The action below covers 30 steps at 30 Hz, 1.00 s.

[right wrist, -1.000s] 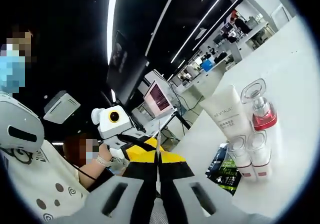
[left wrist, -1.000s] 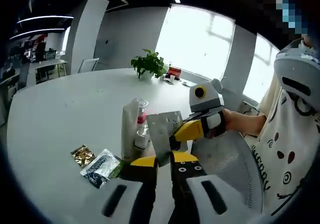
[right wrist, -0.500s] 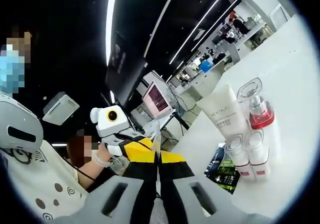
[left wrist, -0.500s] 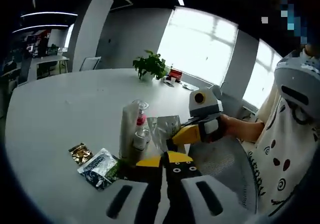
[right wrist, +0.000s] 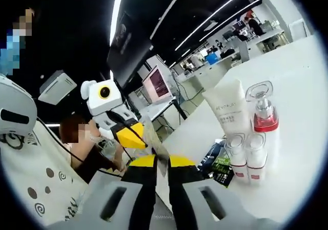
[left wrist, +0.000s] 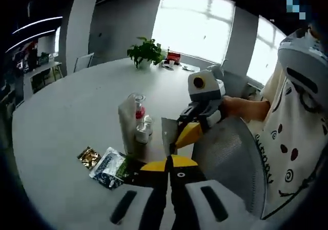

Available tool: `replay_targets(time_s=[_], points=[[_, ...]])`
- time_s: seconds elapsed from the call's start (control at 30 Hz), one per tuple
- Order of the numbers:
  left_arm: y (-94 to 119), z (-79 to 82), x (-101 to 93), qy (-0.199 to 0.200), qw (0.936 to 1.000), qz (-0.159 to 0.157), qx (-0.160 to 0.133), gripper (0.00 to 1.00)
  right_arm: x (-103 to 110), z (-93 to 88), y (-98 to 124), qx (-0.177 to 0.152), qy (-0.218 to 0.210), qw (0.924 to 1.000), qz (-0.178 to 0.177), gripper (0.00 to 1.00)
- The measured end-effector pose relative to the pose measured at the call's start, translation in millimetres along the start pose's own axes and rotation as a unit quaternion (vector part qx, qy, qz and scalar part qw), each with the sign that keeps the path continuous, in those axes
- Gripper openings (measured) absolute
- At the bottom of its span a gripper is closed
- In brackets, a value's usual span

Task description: Arrange the skincare products in the storage area until every visible bottle or jar stands upright without overlapping.

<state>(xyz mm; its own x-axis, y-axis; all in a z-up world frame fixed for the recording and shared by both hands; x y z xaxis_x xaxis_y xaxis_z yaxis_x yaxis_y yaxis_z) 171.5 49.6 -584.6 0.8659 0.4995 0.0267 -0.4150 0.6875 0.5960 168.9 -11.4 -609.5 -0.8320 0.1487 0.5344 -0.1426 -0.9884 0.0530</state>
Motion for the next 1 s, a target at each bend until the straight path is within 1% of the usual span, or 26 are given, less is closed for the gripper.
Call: replay_targets(time_s=[0.03,0.07,0.13,0.23,0.3,0.33,0.4,0.43,0.47,0.5,0.57,0.67,0.77,0.83,0.87,0.9,0.93,1.0], points=[[0,-0.2,-1.1,-0.011,0.9999,0.0,0.006,0.0,0,-2.3,0,0.014,0.009,0.9999,-0.002,0.09],[1,-0.8,-1.9,-0.023,0.9996,0.002,0.016,0.0,0,-3.4,1,0.02,0.011,0.9997,-0.003,0.09],[4,0.0,-0.8,-0.051,0.9982,0.016,0.026,0.0,1,-5.3,1,0.029,0.012,0.9995,-0.003,0.08],[8,0.9,-10.6,-0.07,0.9969,0.0,0.034,0.0,0,-7.8,2,0.046,0.028,0.9985,-0.008,0.08],[10,-0.4,-12.9,-0.096,0.9945,0.0,0.043,0.0,-1,-8.3,2,0.058,0.044,0.9973,-0.015,0.1],[11,-3.8,-13.0,-0.112,0.992,0.003,0.058,0.0,-2,-9.4,3,0.062,0.044,0.997,-0.015,0.11],[10,-5.5,-12.4,-0.13,0.9895,0.008,0.062,0.0,-3,-9.0,3,0.07,0.048,0.9963,-0.016,0.12],[10,-6.4,-13.2,-0.132,0.9892,0.008,0.065,0.0,-2,-8.5,2,0.075,0.056,0.9955,-0.015,0.12],[10,-7.5,-13.6,-0.133,0.9886,0.005,0.069,0.0,-2,-8.4,1,0.087,0.072,0.9935,-0.016,0.12],[10,-8.6,-13.5,-0.135,0.988,0.003,0.074,0.0,-2,-8.5,1,0.092,0.076,0.9926,-0.021,0.12],[10,-12.1,-13.0,-0.147,0.9853,0.002,0.087,0.0,-2,-8.4,0,0.109,0.099,0.9889,-0.023,0.13],[9,-18.4,-11.7,-0.166,0.9804,-0.001,0.105,0.0,-1,-6.8,-2,0.115,0.107,0.9872,-0.026,0.14],[7,-20.7,-11.2,-0.169,0.9789,-0.007,0.114,0.0,3,-4.5,-5,0.123,0.122,0.9847,-0.021,0.15],[5,-24.5,-12.0,-0.187,0.9744,-0.011,0.125,0.0,7,-5.2,-10,0.138,0.136,0.981,-0.01,0.16],[4,-25.8,-11.7,-0.194,0.9723,-0.011,0.13,0.0,8,-5.9,-12,0.148,0.145,0.9782,-0.009,0.17],[2,-26.6,-12.2,-0.199,0.9708,-0.013,0.132,0.0,10,-6.6,-13,0.159,0.162,0.9738,-0.004,0.17],[1,-26.6,-13.0,-0.201,0.9704,-0.015,0.132,0.0,11,-6.7,-16,0.166,0.178,0.9699,0.001,0.17],[-1,-26.6,-15.0,-0.202,0.9701,-0.018,0.133,0.0,13,-7.3,-20,0.179,0.193,0.9648,0.0,0.17]])
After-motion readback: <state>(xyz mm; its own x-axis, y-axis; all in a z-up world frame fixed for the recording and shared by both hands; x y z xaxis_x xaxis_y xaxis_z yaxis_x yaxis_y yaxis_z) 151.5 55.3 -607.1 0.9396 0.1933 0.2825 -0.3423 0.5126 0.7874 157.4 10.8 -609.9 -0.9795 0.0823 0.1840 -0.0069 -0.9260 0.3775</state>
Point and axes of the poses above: the point that each gripper's makers call its tool centre point, and the gripper's own axes: y roughly backward along the fingers, x roughly to its left, z roughly out of its top, the point moved 2 cm from there along y, roughly backward along the fingers, and after that the axes turned 14 degrees about z, right-handed, at the moved point
